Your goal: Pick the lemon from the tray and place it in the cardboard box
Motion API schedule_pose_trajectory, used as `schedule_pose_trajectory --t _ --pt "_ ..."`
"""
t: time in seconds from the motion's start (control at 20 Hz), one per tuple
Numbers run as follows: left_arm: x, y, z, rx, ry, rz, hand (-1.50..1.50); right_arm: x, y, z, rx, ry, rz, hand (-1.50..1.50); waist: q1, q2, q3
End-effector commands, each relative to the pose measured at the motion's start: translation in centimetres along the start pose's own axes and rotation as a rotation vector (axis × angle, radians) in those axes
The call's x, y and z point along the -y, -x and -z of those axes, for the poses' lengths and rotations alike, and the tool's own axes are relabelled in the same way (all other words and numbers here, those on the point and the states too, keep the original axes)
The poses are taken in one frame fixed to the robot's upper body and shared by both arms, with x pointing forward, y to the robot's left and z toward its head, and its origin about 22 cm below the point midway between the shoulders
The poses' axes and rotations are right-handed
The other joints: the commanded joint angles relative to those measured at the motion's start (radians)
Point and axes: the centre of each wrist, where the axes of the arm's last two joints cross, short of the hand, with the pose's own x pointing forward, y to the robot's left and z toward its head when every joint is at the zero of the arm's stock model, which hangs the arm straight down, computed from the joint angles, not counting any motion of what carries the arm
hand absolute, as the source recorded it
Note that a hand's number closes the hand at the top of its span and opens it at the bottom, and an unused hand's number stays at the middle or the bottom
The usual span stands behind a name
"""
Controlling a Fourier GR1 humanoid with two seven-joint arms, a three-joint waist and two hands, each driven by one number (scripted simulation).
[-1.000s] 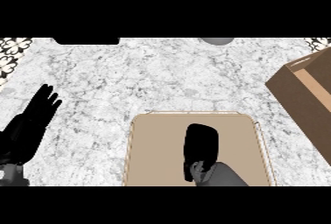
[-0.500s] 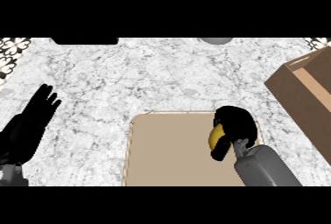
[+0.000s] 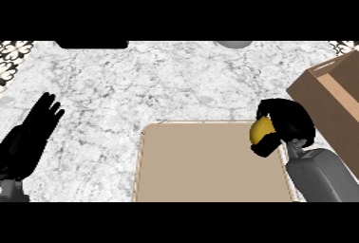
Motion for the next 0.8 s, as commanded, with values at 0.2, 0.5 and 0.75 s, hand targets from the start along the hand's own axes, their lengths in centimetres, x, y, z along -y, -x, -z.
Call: schedule_pose_trajectory --t 0.2,0.5,0.75 --pt "0.7 -0.4 -0.2 0.003 0.003 0.003 0.00 7.3 -2.5 -5.3 0.078 0.288 0.032 1.50 -0.006 -0.005 0.000" --pt "0.7 -0.9 0.2 0.003 -0.014 0.007 0.00 12.8 -2.7 -9.5 -0.023 0.519 0.111 1.50 -0.011 -0.006 0.000" --pt "0.5 0.6 0.4 0.004 0.000 0.012 0.00 15.8 -1.7 -9.2 -0.140 0.600 0.136 1.50 -0.001 0.000 0.000"
